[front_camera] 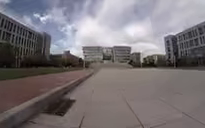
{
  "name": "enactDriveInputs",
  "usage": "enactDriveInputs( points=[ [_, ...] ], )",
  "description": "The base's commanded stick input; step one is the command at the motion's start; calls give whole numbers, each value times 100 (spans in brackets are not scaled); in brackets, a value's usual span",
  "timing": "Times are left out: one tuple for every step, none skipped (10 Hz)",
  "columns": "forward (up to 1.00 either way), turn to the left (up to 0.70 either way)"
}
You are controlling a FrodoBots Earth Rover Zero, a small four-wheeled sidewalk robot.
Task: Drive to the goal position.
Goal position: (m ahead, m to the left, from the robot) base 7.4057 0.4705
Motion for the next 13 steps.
enactDriveInputs(
  points=[
    [70, 0],
    [70, 0],
    [70, 0],
    [70, 0],
    [70, 0],
    [70, 0],
    [70, 0],
    [70, 0],
    [70, 0],
    [70, 0],
    [70, 0],
    [70, 0],
    [70, 0]
  ],
)
